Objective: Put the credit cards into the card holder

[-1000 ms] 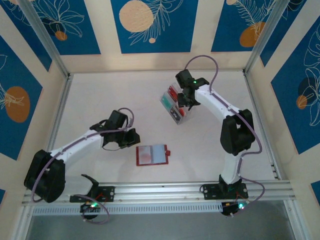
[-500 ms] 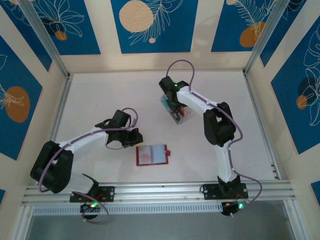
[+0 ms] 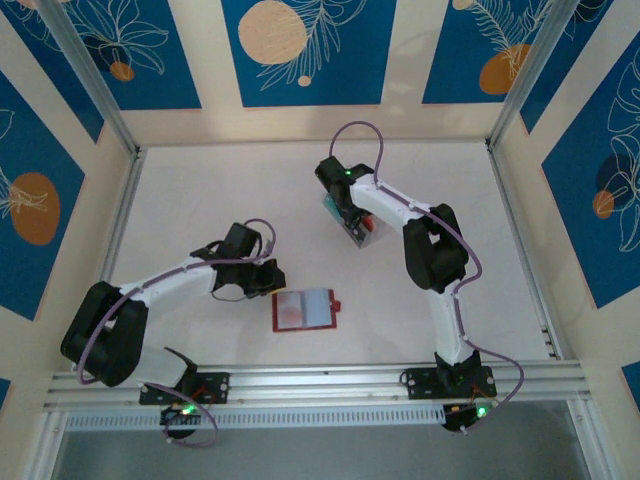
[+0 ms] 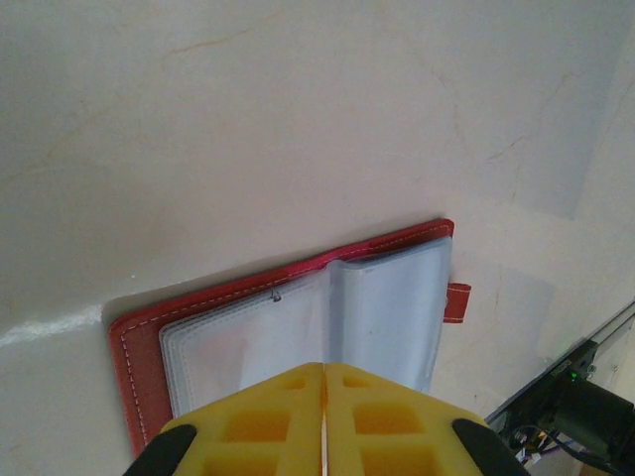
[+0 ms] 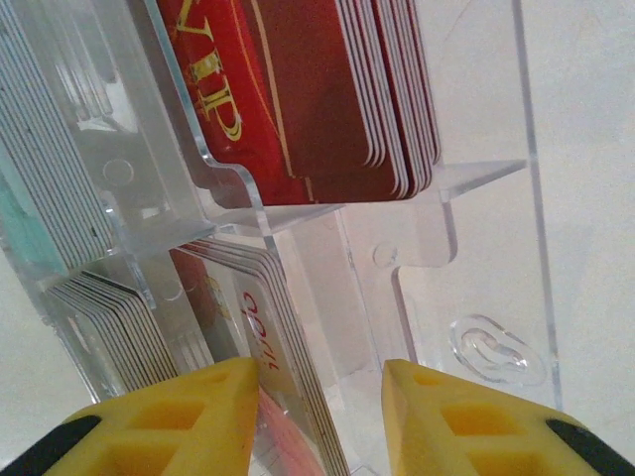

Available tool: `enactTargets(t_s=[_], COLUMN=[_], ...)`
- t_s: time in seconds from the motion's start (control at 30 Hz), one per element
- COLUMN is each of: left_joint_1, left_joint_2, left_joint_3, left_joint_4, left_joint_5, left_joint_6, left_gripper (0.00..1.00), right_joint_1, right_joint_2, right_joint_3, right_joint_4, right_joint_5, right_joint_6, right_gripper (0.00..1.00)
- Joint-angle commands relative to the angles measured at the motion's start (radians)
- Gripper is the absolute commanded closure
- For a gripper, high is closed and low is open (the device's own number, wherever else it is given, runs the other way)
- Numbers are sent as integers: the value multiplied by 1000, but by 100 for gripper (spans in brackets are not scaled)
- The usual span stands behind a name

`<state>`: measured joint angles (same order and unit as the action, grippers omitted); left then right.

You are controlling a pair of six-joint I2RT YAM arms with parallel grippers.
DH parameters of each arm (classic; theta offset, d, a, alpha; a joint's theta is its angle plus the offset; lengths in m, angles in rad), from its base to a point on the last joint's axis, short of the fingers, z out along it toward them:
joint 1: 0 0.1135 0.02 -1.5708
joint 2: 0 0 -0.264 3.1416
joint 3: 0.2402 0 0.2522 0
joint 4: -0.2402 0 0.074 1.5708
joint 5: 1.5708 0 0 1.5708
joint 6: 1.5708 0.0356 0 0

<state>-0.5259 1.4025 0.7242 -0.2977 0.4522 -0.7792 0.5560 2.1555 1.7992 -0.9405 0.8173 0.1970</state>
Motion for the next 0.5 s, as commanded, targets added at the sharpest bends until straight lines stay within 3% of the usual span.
enactTargets(t_s=[0.0, 0.1, 0.47], left_joint_1=[-6, -6, -4], left_joint_2=[-25, -30, -30], left_joint_3=[-12, -14, -24], left_joint_4=[6, 4, 12], left_joint_5=[16, 16, 17], left_joint_6=[-6, -6, -11], left_gripper=[92, 92, 92], right_joint_1=[-6, -11, -14], right_joint_2=[10, 5, -18], right_joint_3=[35, 42, 42], right_joint_4=[-25, -29, -35], right_joint_5=[56, 54, 59], right_joint_6=[-20, -28, -55], right_gripper=[64, 69, 72])
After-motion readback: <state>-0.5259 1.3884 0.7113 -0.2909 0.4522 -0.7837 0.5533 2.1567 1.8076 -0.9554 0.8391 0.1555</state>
